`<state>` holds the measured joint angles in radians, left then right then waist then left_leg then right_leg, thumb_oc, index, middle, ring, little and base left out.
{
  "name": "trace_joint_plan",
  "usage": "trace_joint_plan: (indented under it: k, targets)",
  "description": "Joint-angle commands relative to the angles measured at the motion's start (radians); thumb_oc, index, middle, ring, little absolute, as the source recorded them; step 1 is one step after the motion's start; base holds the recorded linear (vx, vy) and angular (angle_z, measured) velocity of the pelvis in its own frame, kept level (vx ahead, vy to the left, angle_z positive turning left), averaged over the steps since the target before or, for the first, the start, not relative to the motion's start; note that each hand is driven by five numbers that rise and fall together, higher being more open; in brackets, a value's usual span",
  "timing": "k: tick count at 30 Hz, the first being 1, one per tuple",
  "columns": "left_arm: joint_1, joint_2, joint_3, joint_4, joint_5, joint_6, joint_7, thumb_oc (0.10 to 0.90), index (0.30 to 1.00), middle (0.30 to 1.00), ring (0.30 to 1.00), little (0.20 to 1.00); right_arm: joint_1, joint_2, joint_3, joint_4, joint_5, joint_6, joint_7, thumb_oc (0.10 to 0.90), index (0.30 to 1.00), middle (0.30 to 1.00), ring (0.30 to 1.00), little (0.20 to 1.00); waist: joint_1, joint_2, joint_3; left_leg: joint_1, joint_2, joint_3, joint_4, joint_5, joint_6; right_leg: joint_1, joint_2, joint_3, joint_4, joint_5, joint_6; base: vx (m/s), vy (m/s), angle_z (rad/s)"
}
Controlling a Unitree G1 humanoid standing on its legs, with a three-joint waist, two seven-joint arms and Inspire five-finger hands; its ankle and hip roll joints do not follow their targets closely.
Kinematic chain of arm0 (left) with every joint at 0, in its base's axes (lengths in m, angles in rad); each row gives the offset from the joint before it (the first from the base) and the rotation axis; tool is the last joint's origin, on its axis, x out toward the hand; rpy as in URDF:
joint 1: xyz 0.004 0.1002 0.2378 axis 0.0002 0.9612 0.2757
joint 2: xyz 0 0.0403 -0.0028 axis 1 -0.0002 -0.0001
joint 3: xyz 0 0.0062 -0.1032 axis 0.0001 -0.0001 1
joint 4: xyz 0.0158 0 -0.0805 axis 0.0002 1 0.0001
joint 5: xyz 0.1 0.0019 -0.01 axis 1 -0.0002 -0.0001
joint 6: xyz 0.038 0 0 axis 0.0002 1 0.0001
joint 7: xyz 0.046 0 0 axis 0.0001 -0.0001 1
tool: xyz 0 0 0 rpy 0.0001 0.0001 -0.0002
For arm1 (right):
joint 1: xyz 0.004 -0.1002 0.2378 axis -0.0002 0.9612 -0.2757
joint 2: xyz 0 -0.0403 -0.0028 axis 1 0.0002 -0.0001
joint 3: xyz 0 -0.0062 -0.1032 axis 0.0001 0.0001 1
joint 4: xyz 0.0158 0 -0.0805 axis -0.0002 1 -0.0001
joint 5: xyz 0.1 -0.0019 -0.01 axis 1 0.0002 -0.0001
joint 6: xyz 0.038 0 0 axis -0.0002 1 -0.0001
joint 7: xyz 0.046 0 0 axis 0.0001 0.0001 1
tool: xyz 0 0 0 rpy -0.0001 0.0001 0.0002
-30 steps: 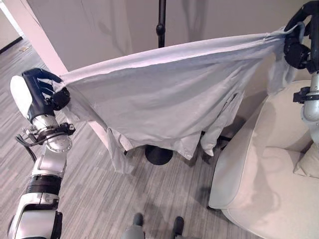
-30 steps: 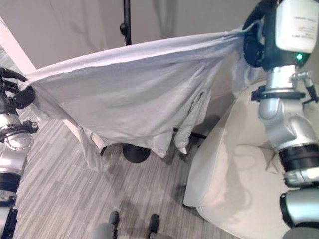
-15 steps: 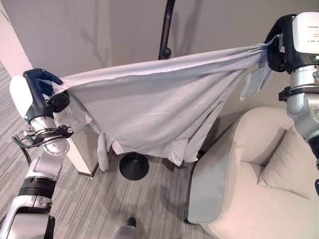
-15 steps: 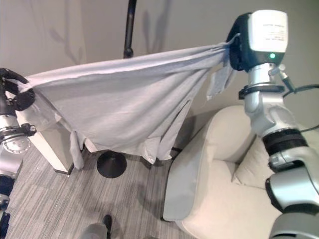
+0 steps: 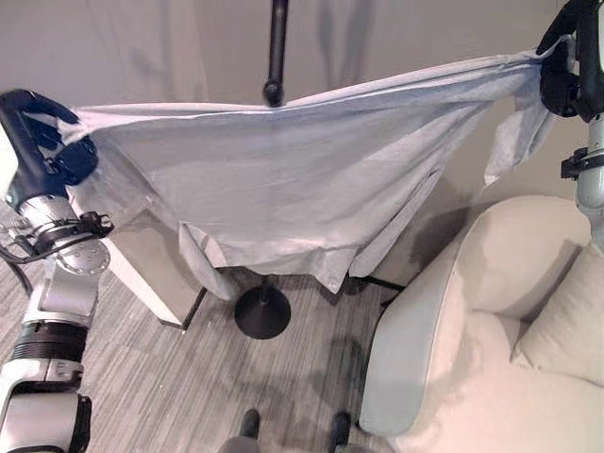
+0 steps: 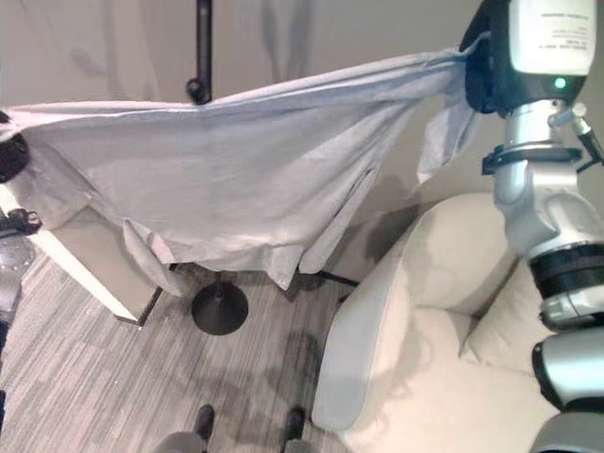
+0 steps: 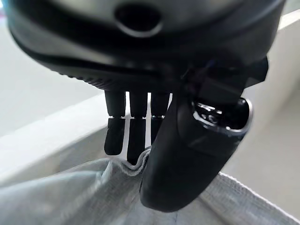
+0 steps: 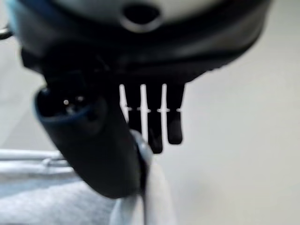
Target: Hang the clothes on the sofa on the clothes rack.
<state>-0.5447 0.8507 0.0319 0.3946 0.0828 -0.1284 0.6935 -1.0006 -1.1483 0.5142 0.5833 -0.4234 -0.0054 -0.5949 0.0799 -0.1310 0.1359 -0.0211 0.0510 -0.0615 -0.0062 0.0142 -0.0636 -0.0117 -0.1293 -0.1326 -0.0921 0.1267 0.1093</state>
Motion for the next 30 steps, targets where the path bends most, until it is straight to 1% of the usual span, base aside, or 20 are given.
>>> trace_joint_plan:
  k: [1,2,4,5,7,8,9,10,13,14,16,17,18,19,20,21,22,23,27,30]
  targets:
    - [-0.063,0.130,0.088,0.072,0.035,-0.017,0.116,0.400,0.300,0.300,0.300,0.300,-0.078,-0.157,-0.060,0.148,0.052,0.076,-0.088,0.400,0.300,0.300,0.300,0.300,-0.023,0.005,-0.195,-0.006,-0.018,0.025,0.022,-0.100,0.036,0.009,-0.001,-0.032,0.058,-0.110,0.048,0.20,-0.165,-0.06]
    - [0.032,0.164,0.190,0.005,0.071,-0.014,0.138,0.400,0.300,0.300,0.300,0.300,0.011,-0.192,-0.152,0.101,0.040,0.072,-0.107,0.400,0.300,0.300,0.300,0.300,-0.022,0.006,-0.202,0.002,0.007,0.004,0.010,-0.097,0.016,0.019,0.023,-0.046,0.036,-0.123,0.037,0.20,-0.152,-0.01]
    - [0.075,0.217,0.252,-0.003,0.108,-0.013,0.153,0.400,0.300,0.300,0.300,0.300,0.064,-0.225,-0.221,0.082,0.029,0.061,-0.133,0.400,0.300,0.300,0.300,0.300,-0.016,0.009,-0.219,0.011,0.031,-0.011,-0.009,-0.092,-0.001,0.030,0.041,-0.062,0.007,-0.130,0.030,0.25,-0.166,0.09]
    - [0.075,0.220,0.252,-0.002,0.107,-0.014,0.153,0.400,0.300,0.300,0.300,0.300,0.067,-0.224,-0.224,0.082,0.029,0.060,-0.134,0.400,0.300,0.300,0.300,0.300,-0.018,0.008,-0.219,0.012,0.032,-0.011,-0.011,-0.092,-0.002,0.029,0.043,-0.063,0.007,-0.131,0.030,0.17,-0.097,0.14]
    - [0.027,0.307,0.225,0.051,0.114,0.002,0.157,0.400,0.300,0.300,0.300,0.300,0.033,-0.233,-0.196,0.083,0.038,0.042,-0.133,0.400,0.300,0.300,0.300,0.300,-0.015,0.009,-0.224,0.014,0.043,-0.013,-0.012,-0.088,-0.013,0.028,0.054,-0.054,0.005,-0.142,0.023,0.11,-0.050,0.13]
    - [0.015,0.312,0.215,0.061,0.112,0.000,0.158,0.400,0.300,0.300,0.300,0.300,0.022,-0.232,-0.187,0.089,0.040,0.041,-0.133,0.400,0.300,0.300,0.300,0.300,-0.015,0.009,-0.223,0.013,0.044,-0.013,-0.012,-0.088,-0.014,0.028,0.055,-0.054,0.005,-0.143,0.023,0.10,-0.048,0.09]
    - [-0.025,0.345,0.179,0.092,0.111,-0.002,0.154,0.400,0.300,0.300,0.300,0.300,-0.008,-0.234,-0.153,0.110,0.046,0.033,-0.134,0.400,0.300,0.300,0.300,0.300,-0.015,0.008,-0.223,0.013,0.048,-0.013,-0.012,-0.085,-0.018,0.027,0.059,-0.053,0.005,-0.145,0.020,0.09,-0.056,0.09]
    - [-0.133,0.410,0.072,0.195,0.099,0.001,0.143,0.400,0.300,0.300,0.300,0.300,-0.102,-0.219,-0.050,0.173,0.070,0.008,-0.128,0.400,0.300,0.300,0.300,0.300,-0.017,0.009,-0.223,0.013,0.058,-0.015,-0.014,-0.077,-0.027,0.028,0.068,-0.055,0.006,-0.150,0.014,0.13,-0.077,0.11]
    - [-0.287,0.476,-0.104,0.317,0.098,0.014,0.114,0.400,0.300,0.300,0.300,0.300,-0.218,-0.198,0.084,0.235,0.098,-0.014,-0.114,0.400,0.300,0.300,0.300,0.300,-0.030,0.011,-0.226,0.014,0.075,-0.015,-0.006,-0.075,-0.041,0.030,0.083,-0.064,0.009,-0.165,0.003,0.14,-0.090,0.26]
    - [-0.415,0.495,-0.233,0.374,0.097,0.017,0.096,0.400,0.300,0.300,0.300,0.300,-0.298,-0.176,0.173,0.284,0.109,-0.016,-0.102,0.400,0.300,0.300,0.300,0.300,-0.036,0.005,-0.220,0.002,0.082,-0.021,0.051,-0.094,-0.049,0.036,0.095,-0.071,0.012,-0.180,-0.012,0.17,-0.109,0.33]
    - [-0.499,0.508,-0.316,0.429,0.098,0.015,0.082,0.400,0.300,0.300,0.300,0.300,-0.349,-0.162,0.229,0.327,0.122,-0.027,-0.097,0.400,0.300,0.300,0.300,0.300,-0.033,-0.002,-0.200,-0.025,0.077,-0.028,0.168,-0.093,-0.054,0.051,0.105,-0.067,0.018,-0.192,-0.032,0.09,-0.095,0.33]
    - [-0.556,0.509,-0.364,0.454,0.090,0.016,0.080,0.400,0.300,0.300,0.300,0.300,-0.389,-0.155,0.257,0.344,0.132,-0.030,-0.099,0.400,0.300,0.300,0.300,0.300,-0.018,-0.009,-0.166,-0.085,0.069,-0.051,0.294,-0.048,-0.062,0.064,0.109,-0.067,0.021,-0.190,-0.043,-0.01,-0.058,0.24]
    - [-0.567,0.508,-0.374,0.458,0.089,0.015,0.080,0.400,0.300,0.300,0.300,0.300,-0.393,-0.156,0.259,0.347,0.133,-0.031,-0.099,0.400,0.300,0.300,0.300,0.300,-0.020,-0.010,-0.166,-0.090,0.067,-0.054,0.298,-0.049,-0.061,0.062,0.109,-0.070,0.021,-0.190,-0.042,-0.02,-0.096,0.11]
    - [-0.615,0.509,-0.433,0.505,0.079,0.018,0.062,0.400,0.300,0.300,0.300,0.300,-0.441,-0.139,0.307,0.386,0.151,-0.036,-0.094,0.400,0.300,0.300,0.300,0.300,-0.001,-0.027,-0.128,-0.167,0.042,-0.069,0.432,0.006,-0.042,0.082,0.107,-0.061,0.019,-0.191,-0.056,0.02,-0.040,0.08]
    - [-0.690,0.499,-0.503,0.559,0.067,0.020,0.051,0.400,0.300,0.300,0.300,0.300,-0.484,-0.133,0.343,0.426,0.166,-0.038,-0.088,0.400,0.300,0.300,0.300,0.300,0.002,-0.027,-0.114,-0.212,0.031,-0.059,0.450,-0.015,-0.031,0.088,0.107,-0.064,0.013,-0.193,-0.052,0.15,0.032,-0.01]
    - [-0.749,0.477,-0.582,0.591,0.082,0.025,0.028,0.400,0.300,0.300,0.300,0.300,-0.517,-0.126,0.372,0.443,0.188,-0.043,-0.067,0.400,0.300,0.300,0.300,0.300,0.016,-0.028,-0.107,-0.245,0.017,-0.011,0.345,-0.067,-0.014,0.103,0.104,-0.048,0.007,-0.208,-0.040,0.17,0.151,0.22]
    - [-0.725,0.469,-0.590,0.602,0.103,0.036,0.014,0.400,0.300,0.300,0.300,0.300,-0.492,-0.129,0.373,0.460,0.180,-0.041,-0.068,0.400,0.300,0.300,0.300,0.300,0.024,-0.017,-0.101,-0.274,0.012,-0.005,0.287,-0.025,-0.018,0.106,0.112,-0.049,0.007,-0.210,-0.039,0.37,0.239,0.13]
    - [-0.699,0.456,-0.572,0.642,0.108,0.039,-0.017,0.400,0.300,0.300,0.300,0.300,-0.449,-0.120,0.354,0.476,0.162,-0.033,-0.044,0.400,0.300,0.300,0.300,0.300,0.022,0.002,-0.127,-0.213,0.016,0.004,0.114,0.005,-0.008,0.117,0.127,-0.039,0.012,-0.231,-0.042,0.29,0.211,0.15]
    - [-0.612,0.375,-0.565,0.615,0.159,0.034,-0.032,0.400,0.300,0.300,0.300,0.300,-0.314,-0.068,0.284,0.503,0.140,-0.034,-0.024,0.400,0.300,0.300,0.300,0.300,0.008,-0.014,-0.160,-0.187,-0.012,0.003,0.050,0.034,-0.009,0.096,0.109,-0.047,0.039,-0.234,-0.033,0.17,0.120,-0.08]
    - [-0.540,0.316,-0.548,0.615,0.198,0.036,-0.054,0.400,0.300,0.300,0.300,0.300,-0.211,-0.027,0.238,0.537,0.129,-0.039,0.006,0.400,0.300,0.300,0.300,0.300,0.004,-0.006,-0.169,-0.157,-0.013,0.003,-0.002,0.035,-0.002,0.085,0.099,-0.054,0.042,-0.236,-0.023,0.09,0.080,0.05]
